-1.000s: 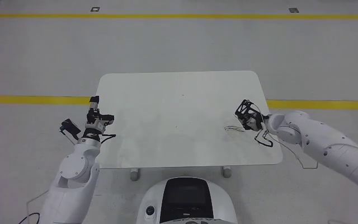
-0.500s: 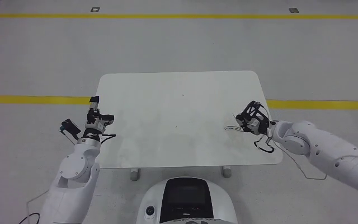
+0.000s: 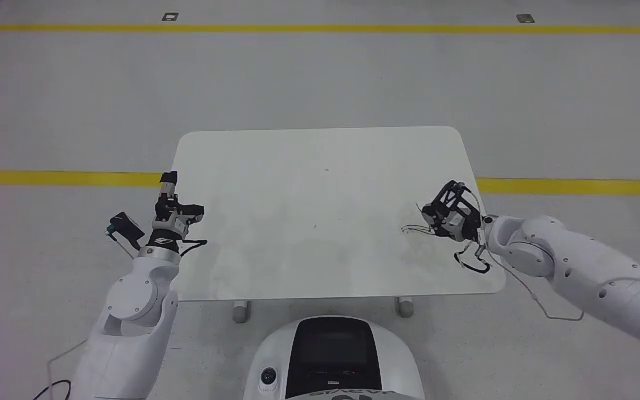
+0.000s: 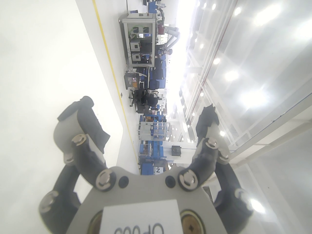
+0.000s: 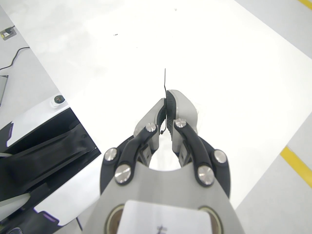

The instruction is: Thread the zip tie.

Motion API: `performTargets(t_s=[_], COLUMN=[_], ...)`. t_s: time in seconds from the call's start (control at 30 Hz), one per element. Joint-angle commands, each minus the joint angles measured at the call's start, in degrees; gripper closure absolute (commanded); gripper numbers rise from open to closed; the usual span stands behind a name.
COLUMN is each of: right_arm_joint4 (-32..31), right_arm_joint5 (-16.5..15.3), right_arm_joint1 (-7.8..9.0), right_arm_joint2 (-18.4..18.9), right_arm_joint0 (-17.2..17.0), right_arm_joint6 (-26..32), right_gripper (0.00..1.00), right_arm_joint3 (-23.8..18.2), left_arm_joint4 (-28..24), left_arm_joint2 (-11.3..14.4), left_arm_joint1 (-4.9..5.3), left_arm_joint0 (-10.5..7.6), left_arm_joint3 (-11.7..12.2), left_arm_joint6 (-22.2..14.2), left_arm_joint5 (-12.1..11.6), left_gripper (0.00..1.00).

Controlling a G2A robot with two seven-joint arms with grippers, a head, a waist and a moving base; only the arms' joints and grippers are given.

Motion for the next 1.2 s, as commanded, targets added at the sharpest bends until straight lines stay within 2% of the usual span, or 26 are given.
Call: performTargets(t_s=[0.0,0.17,0.23,0.4,0.7,0.73,0.8,0.83,0.9,0.97,1.03,1.1,1.17], right_arm_joint4=[-4.01,-14.62,-17.87,-31.95,-32.30,-32.88,-40.19,-43.59,-47.73,-55.69,-55.69,-55.69,-55.69], right_arm_joint5=[2.81,11.94,14.38,18.40,18.79,20.47,24.91,28.29,31.58,35.75,38.27,38.27,38.27], right_arm_joint1=[-0.25,-0.27,-0.14,0.13,0.09,0.01,-0.13,-0.26,-0.33,-0.41,-0.38,-0.06,0.07], right_arm_joint2=[0.61,2.04,2.36,2.74,2.84,3.25,3.10,3.05,3.21,3.14,2.54,0.87,-0.77], right_arm_joint0=[-0.03,-1.95,-3.05,-5.59,-5.87,-6.20,-6.95,-7.86,-9.04,-10.14,-9.62,-7.19,-5.88], right_arm_joint6=[0.36,-1.47,-2.22,-6.19,-6.54,-6.76,-3.85,-2.89,-2.40,-0.30,-1.26,-6.58,-8.99], right_gripper=[1.00,1.00,1.00,1.00,1.00,1.00,1.00,1.00,1.00,1.00,1.00,1.00,1.00], right_arm_joint3=[-1.37,-6.54,-7.91,-9.62,-9.75,-9.36,-9.78,-10.84,-11.43,-11.45,-11.02,-9.63,-9.03], left_arm_joint4=[0.00,0.00,0.00,0.00,0.00,0.00,0.00,0.00,0.00,0.00,0.00,0.00,0.00], left_arm_joint2=[0.00,0.00,0.00,0.00,0.00,0.00,0.00,0.00,0.00,0.00,0.00,0.00,0.00], left_arm_joint1=[0.00,0.00,0.00,0.00,0.00,0.00,0.00,0.00,0.00,0.00,0.00,0.00,0.00], left_arm_joint0=[0.00,0.00,0.00,0.00,0.00,0.00,0.00,0.00,0.00,0.00,0.00,0.00,0.00], left_arm_joint3=[0.00,0.00,0.00,0.00,0.00,0.00,0.00,0.00,0.00,0.00,0.00,0.00,0.00], left_arm_joint6=[0.00,0.00,0.00,0.00,0.00,0.00,0.00,0.00,0.00,0.00,0.00,0.00,0.00], left_arm_joint5=[0.00,0.00,0.00,0.00,0.00,0.00,0.00,0.00,0.00,0.00,0.00,0.00,0.00], left_gripper=[0.00,0.00,0.00,0.00,0.00,0.00,0.00,0.00,0.00,0.00,0.00,0.00,0.00])
